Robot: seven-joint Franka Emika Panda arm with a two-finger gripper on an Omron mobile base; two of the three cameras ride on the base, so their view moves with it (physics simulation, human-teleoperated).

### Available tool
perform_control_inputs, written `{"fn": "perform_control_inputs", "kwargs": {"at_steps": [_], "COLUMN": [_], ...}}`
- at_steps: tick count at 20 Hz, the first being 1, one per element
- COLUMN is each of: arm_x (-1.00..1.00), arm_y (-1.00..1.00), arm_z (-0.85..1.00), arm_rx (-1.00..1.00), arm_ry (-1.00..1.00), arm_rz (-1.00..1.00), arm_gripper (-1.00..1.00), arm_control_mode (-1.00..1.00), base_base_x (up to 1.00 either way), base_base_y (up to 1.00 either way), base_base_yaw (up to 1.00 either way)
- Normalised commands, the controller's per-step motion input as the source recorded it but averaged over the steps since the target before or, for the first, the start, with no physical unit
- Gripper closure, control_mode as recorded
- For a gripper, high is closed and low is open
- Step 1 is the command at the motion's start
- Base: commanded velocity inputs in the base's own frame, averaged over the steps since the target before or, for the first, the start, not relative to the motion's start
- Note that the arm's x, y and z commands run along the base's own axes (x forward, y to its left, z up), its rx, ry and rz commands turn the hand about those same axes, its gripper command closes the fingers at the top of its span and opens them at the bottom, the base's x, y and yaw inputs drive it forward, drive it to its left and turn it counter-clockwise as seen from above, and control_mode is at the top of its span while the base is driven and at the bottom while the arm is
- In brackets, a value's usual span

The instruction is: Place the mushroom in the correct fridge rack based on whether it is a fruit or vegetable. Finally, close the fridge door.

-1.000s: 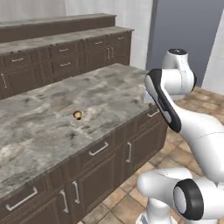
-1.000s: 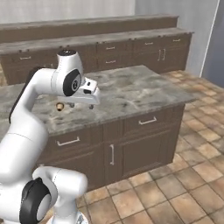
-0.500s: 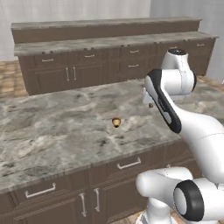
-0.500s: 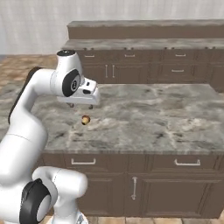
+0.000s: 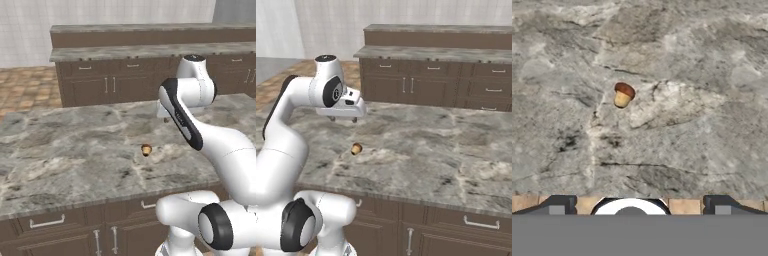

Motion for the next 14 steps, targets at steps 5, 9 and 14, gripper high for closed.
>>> {"fn": "perform_control_inputs", "kwargs": {"at_steps": [5, 9, 14], "arm_x": [0.00, 0.00, 0.02], "arm_y": [0.00, 0.00, 0.09], "arm_z": [0.00, 0.00, -0.40], "arm_rx": [0.00, 0.00, 0.00], "arm_ry": [0.00, 0.00, 0.00], "arm_rz": [0.00, 0.00, 0.01], "arm_gripper": [-1.00, -1.00, -1.00], "arm_control_mode": [1.00, 1.00, -1.00], "base_base_x": [0.40, 0.42, 0.02], "base_base_y": [0.00, 0.00, 0.00], "base_base_yaw": [0.00, 0.00, 0.01]}}
